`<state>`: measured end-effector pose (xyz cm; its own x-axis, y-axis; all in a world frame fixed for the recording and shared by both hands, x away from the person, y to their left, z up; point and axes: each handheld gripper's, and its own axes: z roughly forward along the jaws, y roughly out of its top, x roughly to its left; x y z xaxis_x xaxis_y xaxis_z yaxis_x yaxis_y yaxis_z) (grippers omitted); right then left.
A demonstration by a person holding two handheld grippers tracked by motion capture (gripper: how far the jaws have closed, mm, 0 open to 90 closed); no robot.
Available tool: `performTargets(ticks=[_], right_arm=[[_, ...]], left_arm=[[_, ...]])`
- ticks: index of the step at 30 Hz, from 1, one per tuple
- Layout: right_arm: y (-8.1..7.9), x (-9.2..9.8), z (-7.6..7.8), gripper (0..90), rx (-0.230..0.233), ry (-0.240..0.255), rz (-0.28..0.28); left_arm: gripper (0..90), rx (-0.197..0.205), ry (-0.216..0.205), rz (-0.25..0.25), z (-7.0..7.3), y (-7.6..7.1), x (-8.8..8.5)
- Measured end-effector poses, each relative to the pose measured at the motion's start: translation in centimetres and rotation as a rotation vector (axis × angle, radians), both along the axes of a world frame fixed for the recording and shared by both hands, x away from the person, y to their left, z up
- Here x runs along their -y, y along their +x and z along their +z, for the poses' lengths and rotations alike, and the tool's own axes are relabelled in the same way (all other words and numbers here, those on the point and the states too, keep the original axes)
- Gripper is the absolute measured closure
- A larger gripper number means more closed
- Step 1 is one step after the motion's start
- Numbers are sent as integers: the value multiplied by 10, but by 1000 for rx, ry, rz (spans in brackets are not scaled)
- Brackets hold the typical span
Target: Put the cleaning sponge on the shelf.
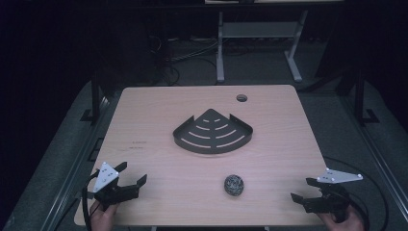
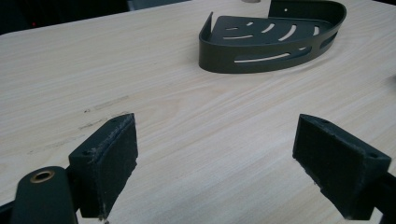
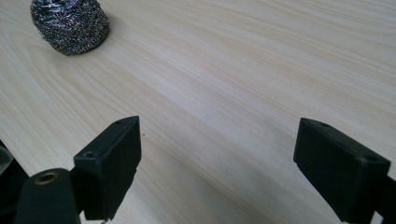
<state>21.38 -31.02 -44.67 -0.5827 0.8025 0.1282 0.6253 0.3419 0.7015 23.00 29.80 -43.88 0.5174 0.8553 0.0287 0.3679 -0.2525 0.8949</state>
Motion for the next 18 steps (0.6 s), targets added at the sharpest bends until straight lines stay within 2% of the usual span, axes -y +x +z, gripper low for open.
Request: performTargets(ticks=[6, 12, 16, 18], right_arm=[[1, -8, 3, 145, 8, -16, 30], [0, -19, 6, 144, -10, -37, 61], [1, -23, 9, 144, 6, -36, 77], [3, -27, 10, 144, -5, -40, 91]], left_arm=[[133, 3, -3, -9, 0, -2, 1], [132, 8, 6, -18, 0, -2, 3], [132, 1, 2, -8, 0, -2, 2], [133, 6, -1, -4, 0, -3, 0]])
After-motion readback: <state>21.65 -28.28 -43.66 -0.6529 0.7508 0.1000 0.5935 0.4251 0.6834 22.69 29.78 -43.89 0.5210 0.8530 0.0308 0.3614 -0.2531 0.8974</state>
